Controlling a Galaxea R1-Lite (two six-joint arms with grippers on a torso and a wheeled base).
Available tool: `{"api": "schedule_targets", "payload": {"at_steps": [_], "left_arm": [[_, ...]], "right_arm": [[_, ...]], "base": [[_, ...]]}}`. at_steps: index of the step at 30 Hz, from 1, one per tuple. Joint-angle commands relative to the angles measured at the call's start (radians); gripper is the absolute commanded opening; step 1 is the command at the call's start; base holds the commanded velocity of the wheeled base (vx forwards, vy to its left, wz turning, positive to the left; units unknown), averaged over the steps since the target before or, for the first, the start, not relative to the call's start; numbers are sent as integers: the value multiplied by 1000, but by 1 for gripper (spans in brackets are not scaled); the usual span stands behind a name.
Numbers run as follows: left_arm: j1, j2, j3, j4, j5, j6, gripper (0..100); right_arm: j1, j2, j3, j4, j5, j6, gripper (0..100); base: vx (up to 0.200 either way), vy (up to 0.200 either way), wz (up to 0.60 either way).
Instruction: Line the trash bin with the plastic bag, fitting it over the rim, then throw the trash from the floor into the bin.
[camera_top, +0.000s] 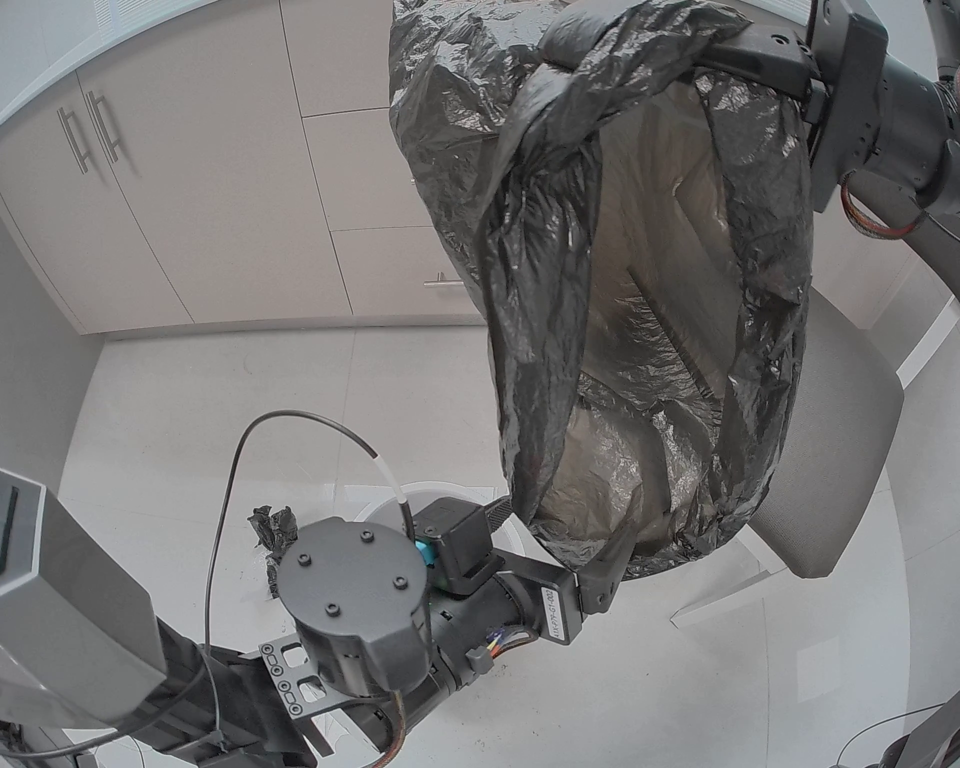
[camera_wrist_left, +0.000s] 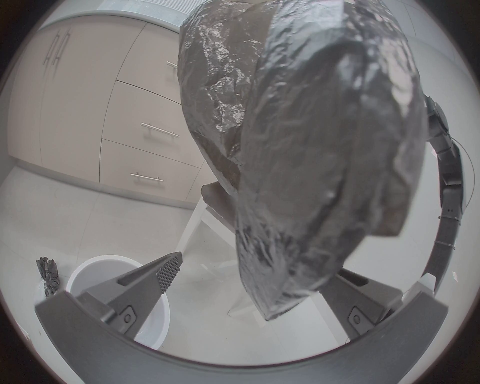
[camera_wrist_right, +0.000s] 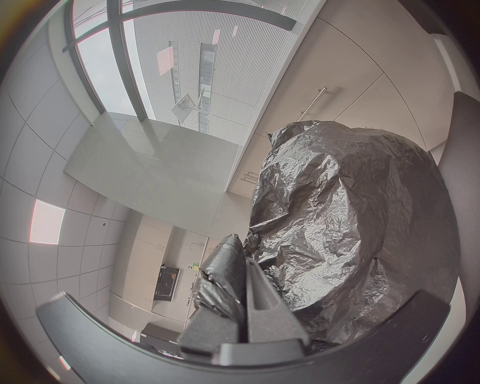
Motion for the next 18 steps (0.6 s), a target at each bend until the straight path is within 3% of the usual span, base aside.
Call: {"api": "schedule_targets", "payload": {"at_steps": [1,14,15,18], "left_arm": [[7,57,-19,-37,14,1,100],[5,63,-27,-48,23,3,100],[5,63,-27,-48,23,3,0],[-9,51,-22,-60,55,18,0]], "right_arm": [[2,-8,2,0,0,-1,0],[2,-16,8,0,0,-1,0],[2,-16,8,0,0,-1,0],[2,-16,25,-2,-2,-2,0]], "base": [[0,0,0],[0,0,0],[0,0,0],[0,0,0]]}}
